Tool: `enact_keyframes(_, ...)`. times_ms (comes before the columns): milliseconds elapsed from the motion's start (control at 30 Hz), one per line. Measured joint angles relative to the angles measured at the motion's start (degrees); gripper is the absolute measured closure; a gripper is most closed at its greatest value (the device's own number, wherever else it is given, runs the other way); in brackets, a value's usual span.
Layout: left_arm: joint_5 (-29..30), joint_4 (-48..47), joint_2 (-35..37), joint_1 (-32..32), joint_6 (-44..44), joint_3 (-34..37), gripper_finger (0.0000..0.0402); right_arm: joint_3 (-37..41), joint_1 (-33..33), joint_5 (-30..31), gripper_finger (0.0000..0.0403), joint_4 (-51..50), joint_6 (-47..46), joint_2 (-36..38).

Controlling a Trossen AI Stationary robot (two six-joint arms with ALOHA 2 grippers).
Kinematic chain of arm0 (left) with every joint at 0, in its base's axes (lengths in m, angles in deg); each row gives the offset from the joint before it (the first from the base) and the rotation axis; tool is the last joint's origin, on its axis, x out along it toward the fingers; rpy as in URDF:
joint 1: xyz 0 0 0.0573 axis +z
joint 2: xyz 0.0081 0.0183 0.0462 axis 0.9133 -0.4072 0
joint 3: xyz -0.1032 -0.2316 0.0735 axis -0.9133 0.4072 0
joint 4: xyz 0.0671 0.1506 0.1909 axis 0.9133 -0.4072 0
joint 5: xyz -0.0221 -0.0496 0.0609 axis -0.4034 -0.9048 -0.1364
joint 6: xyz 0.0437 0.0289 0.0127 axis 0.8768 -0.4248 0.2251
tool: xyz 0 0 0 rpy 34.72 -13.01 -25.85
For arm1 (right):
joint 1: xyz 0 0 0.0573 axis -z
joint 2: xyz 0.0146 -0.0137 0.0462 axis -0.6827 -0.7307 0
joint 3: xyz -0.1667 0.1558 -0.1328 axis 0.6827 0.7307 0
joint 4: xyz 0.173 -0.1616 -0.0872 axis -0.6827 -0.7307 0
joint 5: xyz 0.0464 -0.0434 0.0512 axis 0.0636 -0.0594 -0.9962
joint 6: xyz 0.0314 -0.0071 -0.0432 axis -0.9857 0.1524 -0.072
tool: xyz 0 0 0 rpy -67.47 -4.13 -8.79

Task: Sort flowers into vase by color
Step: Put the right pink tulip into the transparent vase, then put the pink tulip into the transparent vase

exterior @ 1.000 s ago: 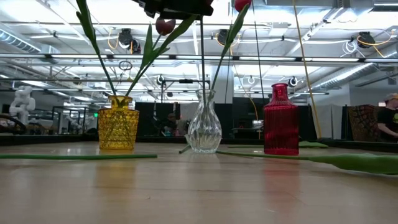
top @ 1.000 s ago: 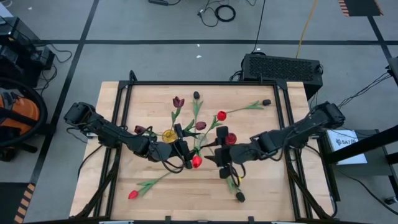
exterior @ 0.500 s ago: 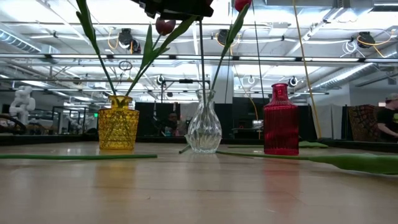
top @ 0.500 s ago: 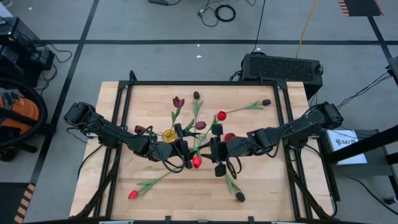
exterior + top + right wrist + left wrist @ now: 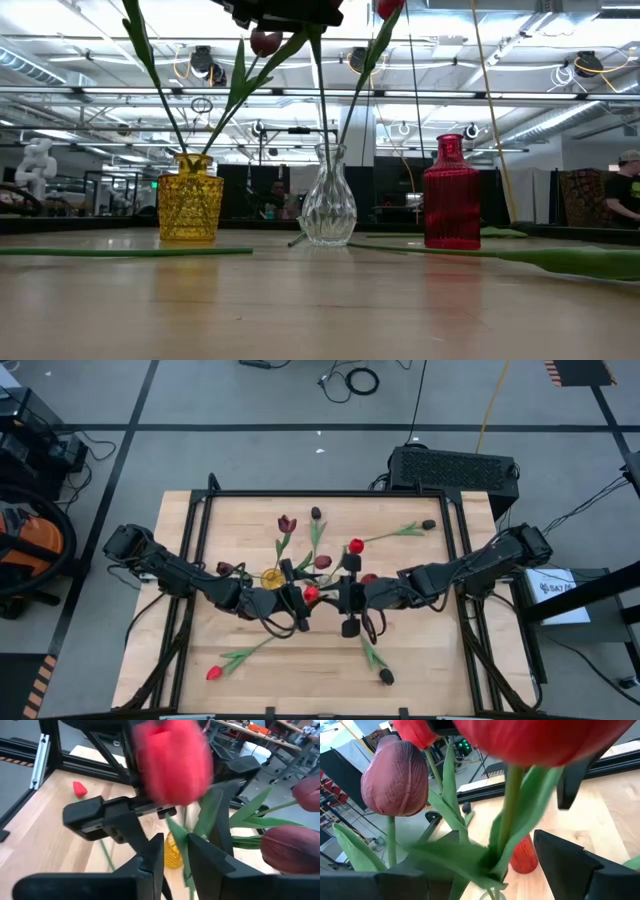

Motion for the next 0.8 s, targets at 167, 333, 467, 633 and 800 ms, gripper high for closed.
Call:
enact_keyframes(167, 0.0, -0.3, 0.7, -1.5, 1.0, 0.1, 0.0139, 0.0, 0.0, 0.0, 0.0326, -1.5, 0.0, 0.1)
enact_keyframes(333, 0.2, -0.9, 4.0, -3.2, 1.1, 0.1, 0.0130, 0.0, 0.0, 0.0, 0.0326, -3.5, -0.5, 0.1)
enact_keyframes(467, 2.0, -2.2, 6.6, -5.3, 1.2, 0.0, 0.0125, 0.0, 0.0, 0.0, 0.0326, -3.8, -0.6, 0.1)
enact_keyframes(633, 4.9, -4.9, 9.0, -8.1, 1.7, 0.0, 0.0124, 0.0, 0.0, -0.1, 0.0326, -4.8, -0.7, 0.2)
enact_keyframes(800, 5.9, -6.1, 11.9, -11.6, 2.8, 0.0, 0.0124, 0.0, -0.9, -0.3, 0.0326, -9.6, -2.7, 2.4)
